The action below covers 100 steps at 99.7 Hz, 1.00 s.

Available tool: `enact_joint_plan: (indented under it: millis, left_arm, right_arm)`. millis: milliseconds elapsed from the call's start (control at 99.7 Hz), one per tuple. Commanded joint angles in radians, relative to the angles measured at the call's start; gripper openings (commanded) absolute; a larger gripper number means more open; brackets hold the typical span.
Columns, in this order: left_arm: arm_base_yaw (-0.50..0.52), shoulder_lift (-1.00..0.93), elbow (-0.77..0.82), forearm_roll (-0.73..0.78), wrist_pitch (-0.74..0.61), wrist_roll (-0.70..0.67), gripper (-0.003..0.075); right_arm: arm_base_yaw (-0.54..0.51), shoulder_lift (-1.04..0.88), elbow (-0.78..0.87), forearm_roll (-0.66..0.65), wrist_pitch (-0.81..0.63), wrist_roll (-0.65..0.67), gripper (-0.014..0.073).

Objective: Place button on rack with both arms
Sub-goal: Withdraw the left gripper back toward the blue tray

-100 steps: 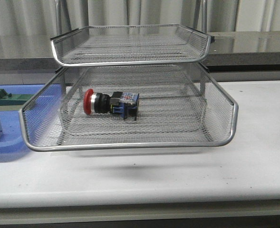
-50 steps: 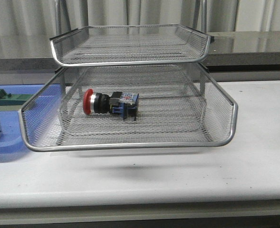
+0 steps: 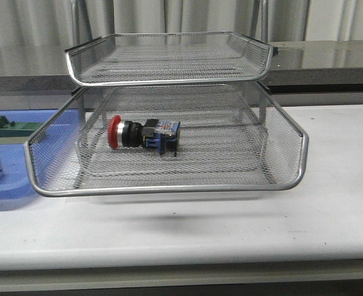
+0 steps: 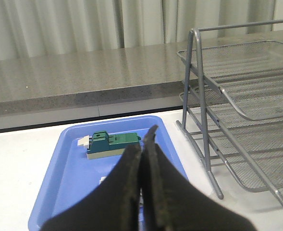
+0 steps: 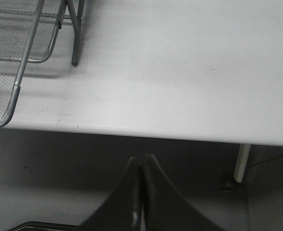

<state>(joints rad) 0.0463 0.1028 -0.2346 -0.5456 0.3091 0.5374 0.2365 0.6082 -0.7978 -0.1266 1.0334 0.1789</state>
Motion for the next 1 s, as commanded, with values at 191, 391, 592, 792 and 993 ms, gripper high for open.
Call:
enact_joint_plan:
  millis: [191,391,592,792,993]
  left_arm:
    - [-0.002,0.011,-0.027,-0.023,-0.079,-0.008,-0.0020]
    - [-0.002,0.011,-0.027,-0.023,-0.079,-0.008,-0.0020]
    - [-0.002,0.011,-0.027,-0.023,-0.079,-0.008,-0.0020]
    - [-0.002,0.011,-0.027,-0.023,-0.079,-0.008,-0.0020]
    - [-0.002,0.011,-0.027,-0.023,-0.079,-0.008,-0.0020]
  right_arm:
    - [-0.002,0.001,-0.033,-0.016,-0.049,-0.003,-0.0071]
    - [-0.002,0.001,-0.033,-0.014,-0.049,-0.003,-0.0071]
    - [-0.002,0.001,-0.033,-0.003,-0.059,-0.003,-0.0071]
    - [-0.002,0.027,-0.033,0.075,-0.104,-0.009,-0.0071]
    - [0.000,0.173,-0.033,0.246,-0.103,-0.129,-0.0069]
